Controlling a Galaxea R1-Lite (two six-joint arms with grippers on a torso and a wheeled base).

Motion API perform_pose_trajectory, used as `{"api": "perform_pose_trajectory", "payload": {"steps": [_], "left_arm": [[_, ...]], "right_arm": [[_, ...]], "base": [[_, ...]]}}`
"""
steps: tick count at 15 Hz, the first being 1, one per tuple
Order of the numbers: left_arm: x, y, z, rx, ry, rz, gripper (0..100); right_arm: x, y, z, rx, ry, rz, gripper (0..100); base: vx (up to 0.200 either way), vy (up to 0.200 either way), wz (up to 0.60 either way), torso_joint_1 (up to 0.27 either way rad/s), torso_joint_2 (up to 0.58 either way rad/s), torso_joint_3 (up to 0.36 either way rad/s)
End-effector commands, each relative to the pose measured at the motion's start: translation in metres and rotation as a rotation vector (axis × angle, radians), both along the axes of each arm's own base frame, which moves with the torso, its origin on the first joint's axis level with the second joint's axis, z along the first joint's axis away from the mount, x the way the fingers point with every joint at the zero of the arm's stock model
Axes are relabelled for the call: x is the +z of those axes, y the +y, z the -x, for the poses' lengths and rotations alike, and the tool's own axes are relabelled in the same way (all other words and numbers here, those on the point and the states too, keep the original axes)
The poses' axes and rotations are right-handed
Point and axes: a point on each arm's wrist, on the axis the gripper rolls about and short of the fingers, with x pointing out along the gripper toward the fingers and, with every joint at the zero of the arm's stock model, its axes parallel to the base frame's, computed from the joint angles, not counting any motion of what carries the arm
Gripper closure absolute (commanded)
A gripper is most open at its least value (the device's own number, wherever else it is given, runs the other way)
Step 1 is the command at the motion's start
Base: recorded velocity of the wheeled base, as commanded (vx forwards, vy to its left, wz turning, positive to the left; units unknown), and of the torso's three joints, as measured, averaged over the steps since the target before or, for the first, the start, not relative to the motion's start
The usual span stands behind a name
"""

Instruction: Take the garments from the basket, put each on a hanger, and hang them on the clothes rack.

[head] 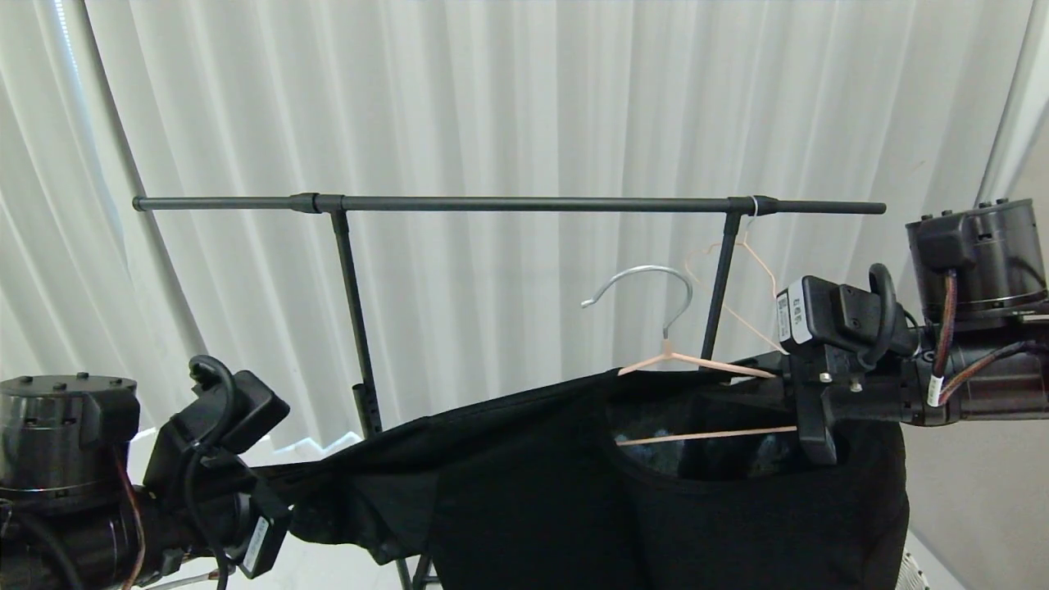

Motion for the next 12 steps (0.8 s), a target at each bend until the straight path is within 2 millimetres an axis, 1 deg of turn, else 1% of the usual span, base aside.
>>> {"api": "perform_pose_trajectory", "payload": {"steps": [1, 3, 8, 9, 12], "left_arm": [[0.002, 0.006, 0.001, 0.032, -0.012, 0.001, 100], [0.005, 0.003, 0.004, 0.012, -0.031, 0.003, 100], [0.011, 0.002, 0.008, 0.007, -0.062, 0.008, 100], [0.011, 0.002, 0.009, 0.007, -0.063, 0.010, 0], [0.013, 0.002, 0.010, 0.006, -0.071, 0.015, 0]], "right_arm": [[0.002, -0.002, 0.000, -0.007, -0.005, -0.004, 100], [0.002, -0.002, 0.000, -0.007, -0.007, -0.004, 100], [0.003, -0.004, 0.003, -0.045, 0.024, -0.018, 100], [0.004, -0.004, 0.002, -0.046, 0.022, -0.019, 100], [0.004, -0.004, 0.002, -0.048, 0.022, -0.019, 100]], "base": [[0.000, 0.000, 0.00, 0.000, 0.00, 0.000], [0.000, 0.000, 0.00, 0.000, 0.00, 0.000], [0.000, 0.000, 0.00, 0.000, 0.00, 0.000], [0.000, 0.000, 0.00, 0.000, 0.00, 0.000], [0.000, 0.000, 0.00, 0.000, 0.00, 0.000]]}}
